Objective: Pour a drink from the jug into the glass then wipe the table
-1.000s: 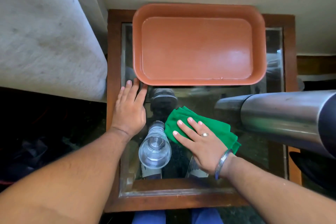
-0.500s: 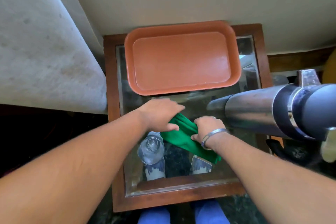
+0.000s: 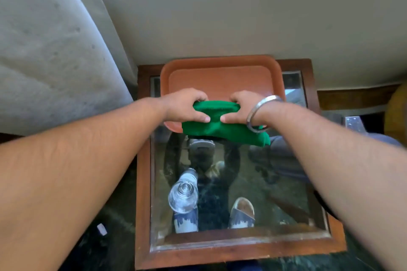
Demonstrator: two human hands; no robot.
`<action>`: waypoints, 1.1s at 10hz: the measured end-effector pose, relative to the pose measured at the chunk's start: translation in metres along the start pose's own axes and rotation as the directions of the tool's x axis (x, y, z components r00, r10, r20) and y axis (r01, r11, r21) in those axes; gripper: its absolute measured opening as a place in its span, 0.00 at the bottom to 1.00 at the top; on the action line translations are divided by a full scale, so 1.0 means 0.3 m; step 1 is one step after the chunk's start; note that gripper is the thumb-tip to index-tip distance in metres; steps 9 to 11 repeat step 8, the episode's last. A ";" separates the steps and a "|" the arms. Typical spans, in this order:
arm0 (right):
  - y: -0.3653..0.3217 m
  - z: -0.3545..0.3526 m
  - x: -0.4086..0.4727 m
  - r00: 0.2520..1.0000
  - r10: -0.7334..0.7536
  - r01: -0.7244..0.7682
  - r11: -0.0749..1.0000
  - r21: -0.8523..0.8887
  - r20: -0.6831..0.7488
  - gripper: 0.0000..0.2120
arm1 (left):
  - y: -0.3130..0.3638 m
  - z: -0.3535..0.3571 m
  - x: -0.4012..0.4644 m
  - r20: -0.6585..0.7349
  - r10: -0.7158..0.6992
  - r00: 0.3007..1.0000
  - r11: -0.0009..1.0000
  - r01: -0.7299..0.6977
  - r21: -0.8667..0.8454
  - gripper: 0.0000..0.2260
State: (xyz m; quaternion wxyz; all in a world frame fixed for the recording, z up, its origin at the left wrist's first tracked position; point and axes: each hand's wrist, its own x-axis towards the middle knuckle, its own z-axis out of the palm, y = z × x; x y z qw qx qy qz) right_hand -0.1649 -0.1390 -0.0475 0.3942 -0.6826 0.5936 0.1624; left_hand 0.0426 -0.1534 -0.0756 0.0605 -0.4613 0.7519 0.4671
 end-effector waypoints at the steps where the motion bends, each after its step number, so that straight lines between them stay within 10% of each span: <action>1: 0.006 -0.056 0.131 0.999 0.003 0.002 0.996 -0.090 0.049 0.21 | -0.063 -0.012 0.055 -0.046 -0.079 0.996 0.996 0.077 -0.050 0.10; 3: 0.093 -0.013 0.296 0.982 -0.026 -0.046 0.926 -0.376 -0.185 0.14 | -0.185 0.068 0.154 -0.210 -0.266 0.941 0.964 0.255 -0.078 0.15; 5: 0.084 0.159 0.269 0.914 -0.276 0.105 0.869 -0.484 -0.296 0.21 | -0.171 0.158 0.130 -0.540 -0.101 0.836 0.873 0.335 0.355 0.26; 6: 0.091 0.259 0.286 0.973 -0.152 0.072 0.914 -0.400 -0.173 0.26 | -0.215 0.254 0.148 -0.344 -0.147 0.927 0.768 0.327 0.550 0.32; 11: 0.049 0.243 0.229 0.969 -0.048 -0.051 0.922 -0.383 -0.243 0.30 | -0.174 0.254 0.094 -0.431 -0.282 0.857 0.682 0.495 0.538 0.38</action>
